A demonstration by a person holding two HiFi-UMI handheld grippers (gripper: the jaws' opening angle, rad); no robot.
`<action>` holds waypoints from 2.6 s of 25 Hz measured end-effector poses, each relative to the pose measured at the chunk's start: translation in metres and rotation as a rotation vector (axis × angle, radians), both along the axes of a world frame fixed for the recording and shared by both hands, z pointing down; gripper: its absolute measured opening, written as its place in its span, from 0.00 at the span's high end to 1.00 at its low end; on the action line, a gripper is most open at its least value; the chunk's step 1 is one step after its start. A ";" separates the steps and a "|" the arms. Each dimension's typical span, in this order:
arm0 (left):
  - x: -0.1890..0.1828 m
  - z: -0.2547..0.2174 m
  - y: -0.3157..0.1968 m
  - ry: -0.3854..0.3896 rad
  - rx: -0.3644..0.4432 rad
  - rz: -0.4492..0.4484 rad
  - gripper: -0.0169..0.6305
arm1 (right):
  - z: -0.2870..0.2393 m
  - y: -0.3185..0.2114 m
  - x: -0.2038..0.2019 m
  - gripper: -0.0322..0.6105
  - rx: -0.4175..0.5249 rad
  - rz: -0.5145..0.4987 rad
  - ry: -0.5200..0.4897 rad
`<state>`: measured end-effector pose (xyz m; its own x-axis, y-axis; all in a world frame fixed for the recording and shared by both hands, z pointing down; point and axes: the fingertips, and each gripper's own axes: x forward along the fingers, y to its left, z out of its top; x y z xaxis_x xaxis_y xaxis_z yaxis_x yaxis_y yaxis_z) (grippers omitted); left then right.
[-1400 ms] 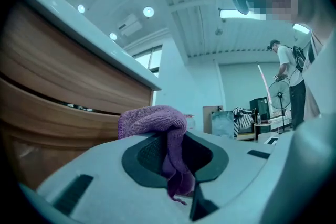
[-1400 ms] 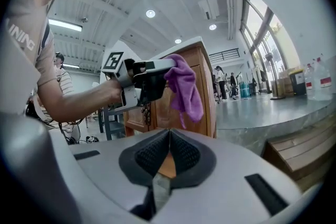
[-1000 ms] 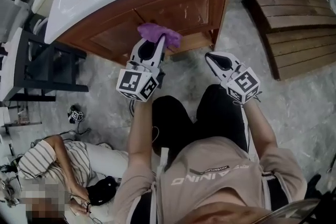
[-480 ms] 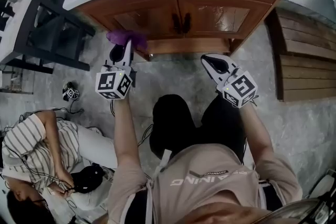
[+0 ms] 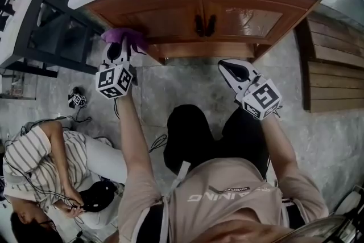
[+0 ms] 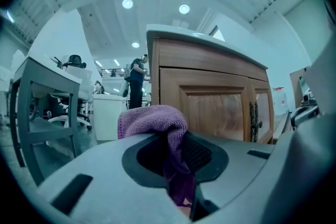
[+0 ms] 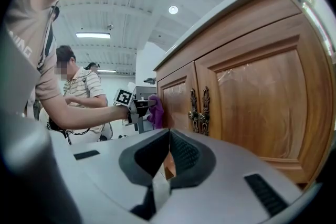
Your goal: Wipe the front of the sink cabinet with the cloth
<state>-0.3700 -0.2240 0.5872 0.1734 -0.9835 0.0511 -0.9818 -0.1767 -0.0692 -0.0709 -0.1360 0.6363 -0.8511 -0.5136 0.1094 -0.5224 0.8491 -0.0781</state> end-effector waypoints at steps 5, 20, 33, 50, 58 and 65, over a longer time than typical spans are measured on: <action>0.001 -0.003 -0.012 -0.015 0.020 -0.018 0.87 | 0.003 0.001 -0.003 0.93 0.007 -0.005 0.008; 0.117 -0.012 -0.022 0.049 0.037 0.112 0.87 | 0.009 0.009 0.027 0.93 -0.010 0.064 -0.013; 0.229 -0.006 -0.011 0.061 -0.007 0.285 0.87 | 0.011 0.014 0.061 0.93 -0.012 0.122 -0.032; 0.374 0.004 -0.016 -0.004 -0.067 0.527 0.87 | 0.021 0.019 0.123 0.93 -0.030 0.240 -0.041; 0.438 0.018 -0.019 0.024 -0.082 0.618 0.87 | 0.022 0.025 0.168 0.93 -0.033 0.333 -0.033; 0.484 0.016 -0.019 0.033 -0.080 0.701 0.87 | 0.028 0.031 0.198 0.93 -0.055 0.392 -0.022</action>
<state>0.1143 -0.2433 0.6036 0.7671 -0.6333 0.1021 -0.6365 -0.7713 -0.0020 0.1271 -0.1047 0.6644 -0.5939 -0.7941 0.1296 -0.8040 0.5797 -0.1322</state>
